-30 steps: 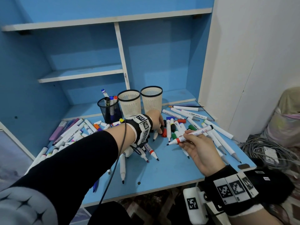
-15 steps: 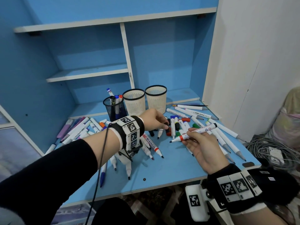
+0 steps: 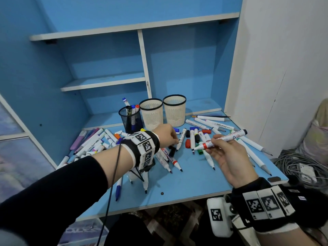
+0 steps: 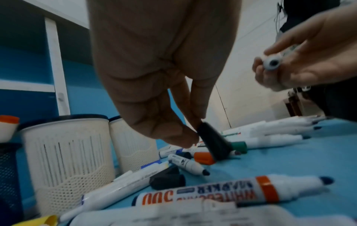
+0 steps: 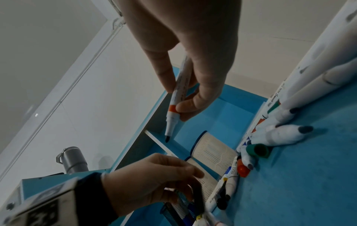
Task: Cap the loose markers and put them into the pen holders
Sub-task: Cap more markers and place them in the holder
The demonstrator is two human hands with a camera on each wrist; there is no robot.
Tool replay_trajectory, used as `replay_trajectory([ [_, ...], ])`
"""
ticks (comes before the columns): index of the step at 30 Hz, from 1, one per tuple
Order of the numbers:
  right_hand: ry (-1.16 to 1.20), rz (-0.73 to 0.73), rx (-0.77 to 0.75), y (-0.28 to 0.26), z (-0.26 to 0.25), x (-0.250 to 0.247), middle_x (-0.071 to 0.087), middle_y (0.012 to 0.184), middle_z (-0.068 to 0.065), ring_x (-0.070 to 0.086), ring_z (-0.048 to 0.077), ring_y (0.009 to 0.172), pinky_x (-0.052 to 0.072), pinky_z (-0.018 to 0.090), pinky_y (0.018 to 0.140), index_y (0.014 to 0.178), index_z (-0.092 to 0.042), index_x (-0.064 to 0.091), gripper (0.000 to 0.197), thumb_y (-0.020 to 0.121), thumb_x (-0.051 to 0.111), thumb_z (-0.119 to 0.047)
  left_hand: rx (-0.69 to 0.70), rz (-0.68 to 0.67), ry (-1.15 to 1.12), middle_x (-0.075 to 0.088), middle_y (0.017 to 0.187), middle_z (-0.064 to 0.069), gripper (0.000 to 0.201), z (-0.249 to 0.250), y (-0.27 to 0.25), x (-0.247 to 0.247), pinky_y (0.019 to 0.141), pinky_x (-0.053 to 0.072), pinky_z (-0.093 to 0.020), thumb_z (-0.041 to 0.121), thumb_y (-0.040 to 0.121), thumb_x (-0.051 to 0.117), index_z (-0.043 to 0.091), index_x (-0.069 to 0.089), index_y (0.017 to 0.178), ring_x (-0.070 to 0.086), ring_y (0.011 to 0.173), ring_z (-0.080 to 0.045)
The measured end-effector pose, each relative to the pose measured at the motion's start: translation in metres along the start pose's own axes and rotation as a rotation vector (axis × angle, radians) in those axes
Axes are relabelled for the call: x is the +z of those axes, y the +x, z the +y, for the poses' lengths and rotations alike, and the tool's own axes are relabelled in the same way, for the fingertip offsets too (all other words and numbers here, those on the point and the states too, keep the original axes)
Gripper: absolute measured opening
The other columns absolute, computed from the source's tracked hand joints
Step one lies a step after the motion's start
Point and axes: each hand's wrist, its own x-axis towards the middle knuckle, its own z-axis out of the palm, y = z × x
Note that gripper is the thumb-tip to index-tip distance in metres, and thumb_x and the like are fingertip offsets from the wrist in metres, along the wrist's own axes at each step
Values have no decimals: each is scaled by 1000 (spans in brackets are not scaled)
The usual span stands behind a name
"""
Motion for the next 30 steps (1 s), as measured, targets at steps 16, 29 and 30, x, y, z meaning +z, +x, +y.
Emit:
replay_trajectory([
  [16,-86,69,79,6,18,-29,62,77,15,62,20,67,56,29,66,89,-4,57,8,88,55,5,66,-37,225,59,129,-8,37,32,58,20,95,43,-29,15,89,58,13,60,126,54,117,-23],
  [29,-179,27,160,4,39,-27,63,75,16,64,18,63,55,27,61,87,-3,59,8,87,57,6,42,-159,342,62,123,-7,42,31,103,13,94,44,-27,15,83,69,10,61,123,56,114,-21],
  [30,-170,33,158,5,38,-27,62,75,17,64,18,63,55,26,60,87,-2,59,9,87,57,6,47,-156,338,63,122,-7,41,30,104,14,92,45,-27,15,82,69,10,62,122,57,113,-21],
])
